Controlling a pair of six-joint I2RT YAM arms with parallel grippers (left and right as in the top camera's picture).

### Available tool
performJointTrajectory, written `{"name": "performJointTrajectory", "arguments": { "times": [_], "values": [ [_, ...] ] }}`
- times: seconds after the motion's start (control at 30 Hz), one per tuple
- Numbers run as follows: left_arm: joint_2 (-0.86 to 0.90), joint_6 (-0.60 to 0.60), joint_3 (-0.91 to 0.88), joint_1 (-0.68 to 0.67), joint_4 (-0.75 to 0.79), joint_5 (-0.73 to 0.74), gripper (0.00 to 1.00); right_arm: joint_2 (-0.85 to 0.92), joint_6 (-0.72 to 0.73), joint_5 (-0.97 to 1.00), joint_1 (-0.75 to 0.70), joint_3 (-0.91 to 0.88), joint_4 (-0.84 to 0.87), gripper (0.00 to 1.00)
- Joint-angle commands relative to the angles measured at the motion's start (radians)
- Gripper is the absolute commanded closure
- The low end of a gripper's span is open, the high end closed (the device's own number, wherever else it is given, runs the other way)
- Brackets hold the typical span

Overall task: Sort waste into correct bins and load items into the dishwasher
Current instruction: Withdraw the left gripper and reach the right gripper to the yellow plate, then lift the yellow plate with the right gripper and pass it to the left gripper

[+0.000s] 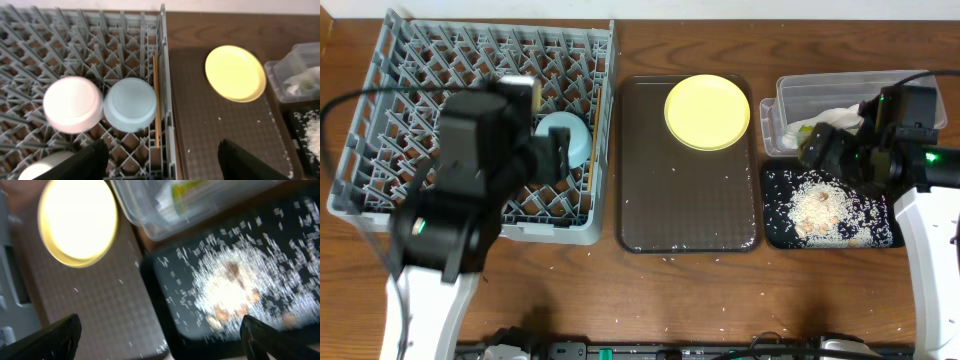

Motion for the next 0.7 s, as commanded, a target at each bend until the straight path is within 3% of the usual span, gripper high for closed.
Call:
{"name": "performJointTrajectory", "arguments": {
  "times": [0.0,0.03,0.1,0.23,0.3,0.47,0.67],
  "values": [
    [-0.062,0.004,-0.003,0.004,-0.047,-0.001,0.27,-0.012,0.016,-0.05,-0.005,0.012,0.039,0.01],
    [-0.079,0.004,-0.003,0.004,-0.069,-0.001,0.26,-0.012,0.016,-0.07,-0.005,0.012,0.047,0.01],
    [-0.106,0.004,-0.003,0.004,-0.111,-0.001,0.26,-0.008,0.011,-0.183,0.006,0.011,0.08,0.13],
    [-0.13,-0.002,-0.003,0.004,-0.147,-0.001,0.23,0.019,0.006,-0.286,0.113,0.011,0.118,0.24],
    [-0.13,-0.011,-0.003,0.004,-0.143,-0.001,0.19,0.047,0.086,-0.182,0.195,0.011,0.119,0.31],
    [-0.115,-0.01,-0.003,0.004,-0.135,-0.001,0.19,0.168,0.468,0.072,0.377,0.01,0.143,0.34],
    [-0.085,-0.01,-0.003,0.004,-0.161,-0.001,0.18,0.364,0.658,0.273,0.473,0.01,0.319,0.34]
  ]
}}
